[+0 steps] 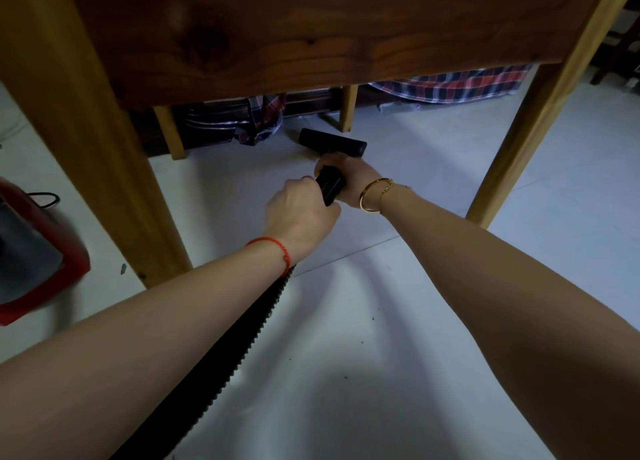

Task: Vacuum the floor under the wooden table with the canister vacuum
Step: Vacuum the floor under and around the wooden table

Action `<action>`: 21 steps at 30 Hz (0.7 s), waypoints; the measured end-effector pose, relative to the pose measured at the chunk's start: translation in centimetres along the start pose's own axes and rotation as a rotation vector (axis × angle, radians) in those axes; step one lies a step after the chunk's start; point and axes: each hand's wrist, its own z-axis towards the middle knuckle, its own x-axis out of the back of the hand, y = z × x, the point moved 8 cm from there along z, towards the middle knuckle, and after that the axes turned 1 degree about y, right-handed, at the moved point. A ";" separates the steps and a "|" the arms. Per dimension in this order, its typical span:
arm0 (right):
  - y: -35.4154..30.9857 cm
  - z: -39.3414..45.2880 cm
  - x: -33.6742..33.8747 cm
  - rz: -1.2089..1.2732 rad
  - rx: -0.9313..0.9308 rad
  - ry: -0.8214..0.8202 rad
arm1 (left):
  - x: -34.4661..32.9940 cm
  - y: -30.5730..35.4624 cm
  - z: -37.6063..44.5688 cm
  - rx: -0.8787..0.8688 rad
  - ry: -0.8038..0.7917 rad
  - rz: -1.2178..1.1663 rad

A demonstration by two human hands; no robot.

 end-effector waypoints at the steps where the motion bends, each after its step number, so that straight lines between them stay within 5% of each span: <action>1: 0.1 0.5 -0.1 -0.009 0.009 0.002 | -0.2 -0.1 0.4 0.002 0.003 0.002; 11: -0.1 1.1 -0.3 -0.147 0.052 -0.019 | -0.2 -0.4 0.9 0.007 -0.010 0.021; 21: -5.3 -6.1 0.7 -0.142 0.201 0.138 | 3.7 -1.4 -6.5 -0.059 -0.010 0.048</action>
